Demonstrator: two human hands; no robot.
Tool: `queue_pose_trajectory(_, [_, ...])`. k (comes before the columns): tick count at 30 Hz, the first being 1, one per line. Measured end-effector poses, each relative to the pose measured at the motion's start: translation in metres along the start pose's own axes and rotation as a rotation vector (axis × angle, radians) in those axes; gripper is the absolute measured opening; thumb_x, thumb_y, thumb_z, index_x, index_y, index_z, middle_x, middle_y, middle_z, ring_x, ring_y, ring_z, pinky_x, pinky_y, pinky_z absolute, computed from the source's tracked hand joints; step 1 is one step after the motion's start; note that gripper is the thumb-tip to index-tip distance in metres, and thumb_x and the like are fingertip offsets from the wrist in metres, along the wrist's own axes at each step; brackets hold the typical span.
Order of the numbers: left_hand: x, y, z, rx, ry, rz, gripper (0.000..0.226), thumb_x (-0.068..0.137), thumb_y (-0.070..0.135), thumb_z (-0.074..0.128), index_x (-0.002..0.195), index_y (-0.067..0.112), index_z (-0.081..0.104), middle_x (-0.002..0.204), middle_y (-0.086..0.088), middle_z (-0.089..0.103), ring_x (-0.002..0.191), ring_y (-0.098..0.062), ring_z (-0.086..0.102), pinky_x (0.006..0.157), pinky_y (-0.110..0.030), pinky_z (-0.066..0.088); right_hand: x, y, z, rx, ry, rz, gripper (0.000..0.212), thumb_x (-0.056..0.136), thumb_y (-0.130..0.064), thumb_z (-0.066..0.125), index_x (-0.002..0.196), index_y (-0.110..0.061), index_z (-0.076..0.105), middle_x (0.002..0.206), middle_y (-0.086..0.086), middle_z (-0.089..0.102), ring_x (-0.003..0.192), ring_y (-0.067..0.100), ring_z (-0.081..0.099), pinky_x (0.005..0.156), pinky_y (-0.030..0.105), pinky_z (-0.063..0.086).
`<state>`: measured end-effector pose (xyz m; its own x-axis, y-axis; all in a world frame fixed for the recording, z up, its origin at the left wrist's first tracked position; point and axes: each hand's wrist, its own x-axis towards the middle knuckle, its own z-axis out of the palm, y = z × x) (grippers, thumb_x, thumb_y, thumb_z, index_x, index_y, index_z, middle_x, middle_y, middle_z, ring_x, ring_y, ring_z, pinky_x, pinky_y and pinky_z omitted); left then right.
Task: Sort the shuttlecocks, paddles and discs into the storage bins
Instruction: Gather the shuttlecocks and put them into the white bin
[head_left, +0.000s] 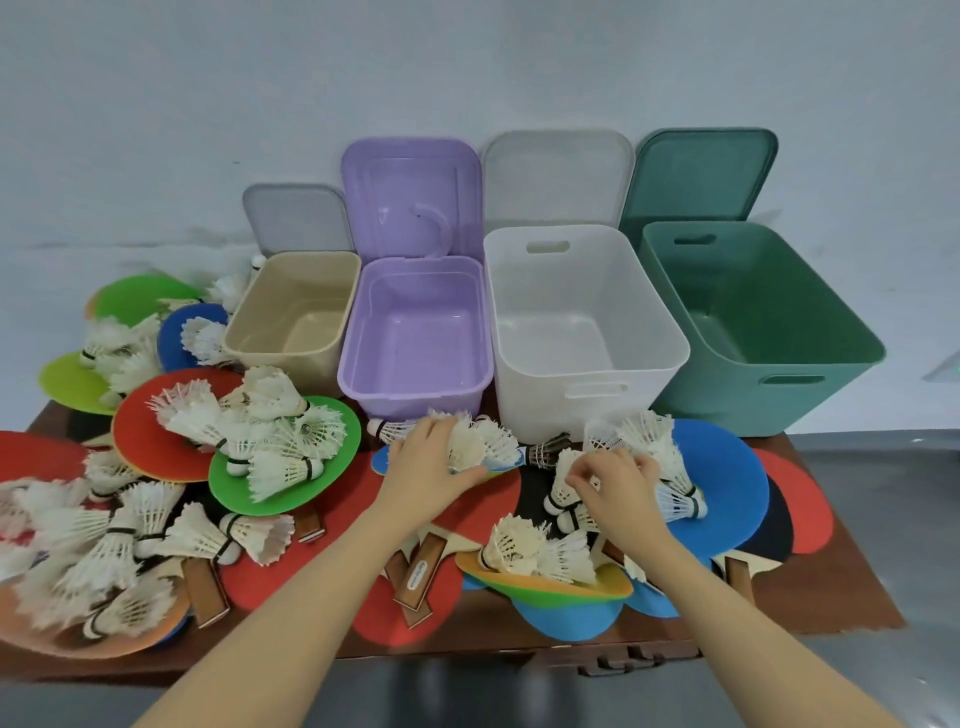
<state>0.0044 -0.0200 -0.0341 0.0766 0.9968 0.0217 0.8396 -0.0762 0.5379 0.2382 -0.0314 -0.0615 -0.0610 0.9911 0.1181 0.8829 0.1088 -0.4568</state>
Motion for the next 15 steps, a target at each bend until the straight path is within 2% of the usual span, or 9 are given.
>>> queue_pose_trajectory(4, [-0.001, -0.004, -0.007, -0.171, 0.074, -0.043, 0.064, 0.079, 0.04, 0.069, 0.134, 0.017, 0.044, 0.129, 0.0, 0.048, 0.123, -0.019, 0.043, 0.105, -0.038, 0.031, 0.0, -0.003, -0.011, 0.064, 0.054, -0.031, 0.01, 0.086, -0.025, 0.064, 0.076, -0.023, 0.064, 0.076, -0.014, 0.06, 0.082, 0.01, 0.047, 0.082, 0.029, 0.024])
queue_pose_trajectory(7, [0.002, 0.0, -0.022, -0.219, 0.166, 0.022, 0.064, 0.081, 0.037, 0.069, 0.135, 0.015, 0.044, 0.131, -0.001, 0.046, 0.123, -0.018, 0.042, 0.105, -0.035, 0.029, 0.003, -0.014, -0.029, 0.117, 0.092, -0.096, 0.008, 0.086, -0.022, 0.065, 0.078, -0.021, 0.065, 0.075, -0.011, 0.06, 0.079, 0.011, 0.047, 0.079, 0.029, 0.037])
queue_pose_trajectory(10, [0.013, 0.013, -0.038, -0.249, 0.233, 0.097, 0.066, 0.077, 0.044, 0.063, 0.133, 0.015, 0.045, 0.128, -0.001, 0.047, 0.119, -0.018, 0.044, 0.1, -0.033, 0.028, 0.009, -0.032, -0.055, 0.144, 0.16, -0.138, 0.008, 0.086, -0.017, 0.065, 0.078, -0.016, 0.065, 0.074, -0.007, 0.059, 0.079, 0.012, 0.045, 0.069, 0.016, 0.034])
queue_pose_trajectory(12, [0.025, 0.026, -0.048, -0.247, 0.263, 0.152, 0.066, 0.074, 0.045, 0.057, 0.132, 0.014, 0.047, 0.127, 0.0, 0.048, 0.119, -0.018, 0.044, 0.096, -0.03, 0.025, 0.017, -0.041, -0.071, 0.159, 0.232, -0.158, 0.007, 0.086, -0.016, 0.065, 0.079, -0.015, 0.065, 0.075, -0.007, 0.059, 0.079, 0.012, 0.046, 0.067, 0.017, 0.035])
queue_pose_trajectory(15, [0.048, 0.051, -0.058, -0.222, 0.292, 0.216, 0.062, 0.08, 0.039, 0.065, 0.133, 0.013, 0.044, 0.131, 0.0, 0.047, 0.123, -0.018, 0.041, 0.097, -0.031, 0.025, 0.038, -0.046, -0.094, 0.173, 0.326, -0.183, 0.007, 0.086, -0.015, 0.065, 0.08, -0.014, 0.064, 0.076, -0.006, 0.058, 0.079, 0.012, 0.048, 0.065, 0.023, 0.041])
